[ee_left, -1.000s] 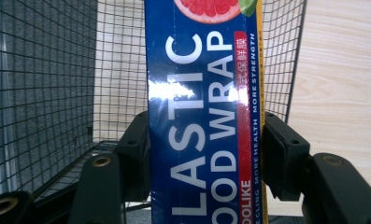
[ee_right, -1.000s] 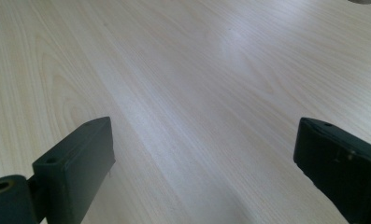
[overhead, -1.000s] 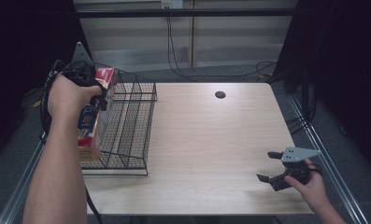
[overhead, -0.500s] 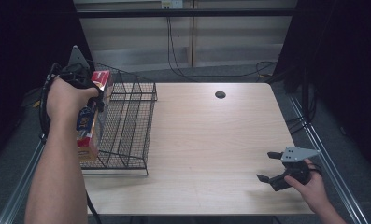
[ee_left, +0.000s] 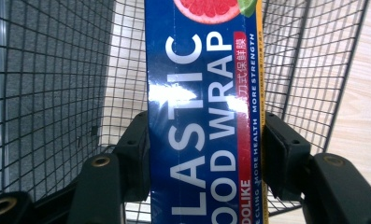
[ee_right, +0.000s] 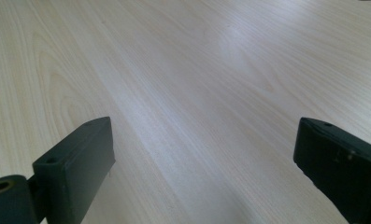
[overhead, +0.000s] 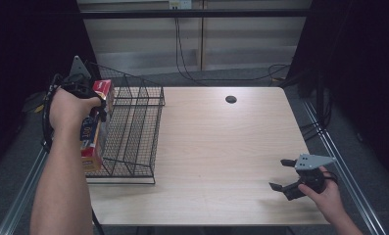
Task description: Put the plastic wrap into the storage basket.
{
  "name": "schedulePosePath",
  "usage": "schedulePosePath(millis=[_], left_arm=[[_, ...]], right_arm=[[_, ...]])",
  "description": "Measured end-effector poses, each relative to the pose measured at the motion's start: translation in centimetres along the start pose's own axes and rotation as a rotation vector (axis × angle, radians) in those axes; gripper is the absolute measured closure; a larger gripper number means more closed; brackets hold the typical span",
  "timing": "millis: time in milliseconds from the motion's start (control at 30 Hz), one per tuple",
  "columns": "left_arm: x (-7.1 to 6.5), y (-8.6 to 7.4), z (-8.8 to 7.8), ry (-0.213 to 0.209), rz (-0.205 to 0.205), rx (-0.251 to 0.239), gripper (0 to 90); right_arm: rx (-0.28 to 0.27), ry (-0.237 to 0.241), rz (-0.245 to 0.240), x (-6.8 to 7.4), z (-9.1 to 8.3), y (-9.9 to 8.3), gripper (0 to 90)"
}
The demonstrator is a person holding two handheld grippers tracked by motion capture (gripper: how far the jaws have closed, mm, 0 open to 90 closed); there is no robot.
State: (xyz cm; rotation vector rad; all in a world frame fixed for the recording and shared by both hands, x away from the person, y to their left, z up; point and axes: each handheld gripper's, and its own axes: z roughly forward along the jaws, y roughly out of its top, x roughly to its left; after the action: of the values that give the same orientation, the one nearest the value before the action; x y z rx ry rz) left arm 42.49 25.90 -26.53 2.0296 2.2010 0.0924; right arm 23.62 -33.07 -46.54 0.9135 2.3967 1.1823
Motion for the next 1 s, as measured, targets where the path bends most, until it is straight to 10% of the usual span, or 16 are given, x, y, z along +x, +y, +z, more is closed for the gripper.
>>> schedulePosePath(millis=[1000], left_arm=[[1.5, 0.4, 1.1, -0.016, -0.031, 0.019, 43.2]], right_arm=[[0.013, 0.010, -0.011, 0.2, 0.4, 0.0, 4.7]])
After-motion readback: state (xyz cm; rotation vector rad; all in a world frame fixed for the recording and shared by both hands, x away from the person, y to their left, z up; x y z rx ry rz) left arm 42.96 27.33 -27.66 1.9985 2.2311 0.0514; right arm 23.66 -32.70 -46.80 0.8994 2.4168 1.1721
